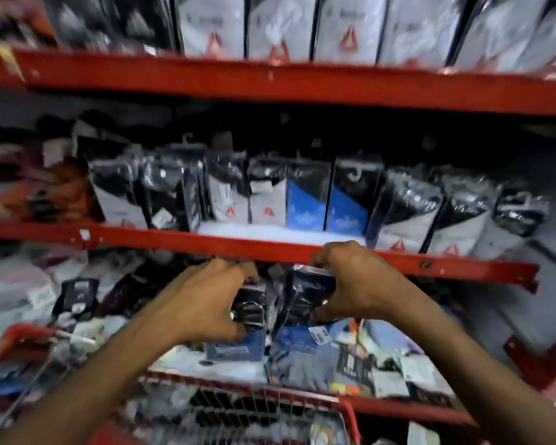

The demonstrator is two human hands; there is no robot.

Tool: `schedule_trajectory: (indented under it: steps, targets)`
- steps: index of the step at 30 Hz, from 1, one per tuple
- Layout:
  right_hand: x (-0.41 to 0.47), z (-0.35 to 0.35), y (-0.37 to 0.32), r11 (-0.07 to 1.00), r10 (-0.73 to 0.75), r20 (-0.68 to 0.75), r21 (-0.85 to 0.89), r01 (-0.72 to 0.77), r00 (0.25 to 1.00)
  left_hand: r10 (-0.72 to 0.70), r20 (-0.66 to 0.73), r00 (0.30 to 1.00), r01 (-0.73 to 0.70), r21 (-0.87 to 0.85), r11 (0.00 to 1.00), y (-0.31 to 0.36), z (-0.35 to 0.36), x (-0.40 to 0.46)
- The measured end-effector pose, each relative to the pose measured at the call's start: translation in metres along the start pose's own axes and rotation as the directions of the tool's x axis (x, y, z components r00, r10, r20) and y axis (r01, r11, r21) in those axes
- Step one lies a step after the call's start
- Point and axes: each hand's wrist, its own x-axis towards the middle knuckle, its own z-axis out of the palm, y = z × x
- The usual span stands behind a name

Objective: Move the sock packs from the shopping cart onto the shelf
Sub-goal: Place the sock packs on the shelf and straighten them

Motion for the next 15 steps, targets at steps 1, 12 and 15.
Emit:
schedule_trajectory:
  steps: [1,12,15]
  targets:
    - [0.002,-0.018,0.001,1.0,0.0,-0.036,-0.003,0.0,0.999,0.004,-0.035,0.999,-0.003,0.015,1.0,0.001,-0.017,0.004]
    - [0.061,-0.138,0.038,0.995,0.081,-0.21,-0.034,-0.09,0.974,0.094,-0.163,0.982,-0.096,-0.003,0.995,0.008,-0.128,0.105]
    - [0.082,-0.143,0.053,0.991,0.126,-0.169,-0.026,-0.132,0.978,0.1,-0.156,0.983,-0.107,-0.035,0.994,0.008,-0.128,0.14]
